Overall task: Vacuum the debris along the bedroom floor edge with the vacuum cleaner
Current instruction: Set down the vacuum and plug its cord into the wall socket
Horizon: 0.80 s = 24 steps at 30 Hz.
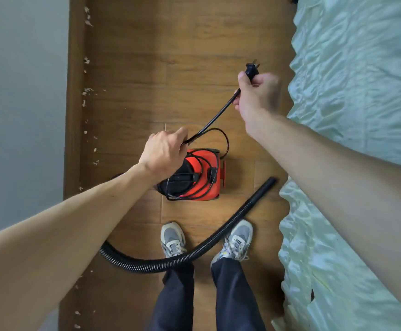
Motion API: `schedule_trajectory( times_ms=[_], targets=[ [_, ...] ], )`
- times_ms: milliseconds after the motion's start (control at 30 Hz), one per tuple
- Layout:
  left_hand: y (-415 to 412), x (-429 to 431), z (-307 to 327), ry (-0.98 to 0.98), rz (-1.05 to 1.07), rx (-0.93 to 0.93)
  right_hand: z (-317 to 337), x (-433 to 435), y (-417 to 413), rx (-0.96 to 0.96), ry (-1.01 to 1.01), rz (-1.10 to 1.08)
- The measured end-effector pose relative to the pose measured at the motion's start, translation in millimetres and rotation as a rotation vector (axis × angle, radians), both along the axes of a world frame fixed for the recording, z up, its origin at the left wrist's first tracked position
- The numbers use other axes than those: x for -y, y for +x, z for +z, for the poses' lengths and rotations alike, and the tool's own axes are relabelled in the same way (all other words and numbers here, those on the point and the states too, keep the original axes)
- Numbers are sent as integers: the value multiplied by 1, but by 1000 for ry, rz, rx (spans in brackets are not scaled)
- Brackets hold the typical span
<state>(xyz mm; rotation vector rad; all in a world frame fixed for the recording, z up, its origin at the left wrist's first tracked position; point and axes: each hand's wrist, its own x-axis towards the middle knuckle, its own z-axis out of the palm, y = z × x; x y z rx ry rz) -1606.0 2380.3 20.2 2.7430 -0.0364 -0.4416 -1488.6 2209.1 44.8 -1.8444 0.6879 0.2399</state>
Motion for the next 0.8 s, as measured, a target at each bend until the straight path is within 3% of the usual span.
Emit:
schedule_trajectory(
  times_ms=[333, 800],
  targets=[
    [87, 76, 143, -259, 89, 39, 163, 67, 83, 268, -64, 3],
    [198, 190, 413, -299, -79, 266, 470, 173, 162, 754, -174, -16]
  ],
)
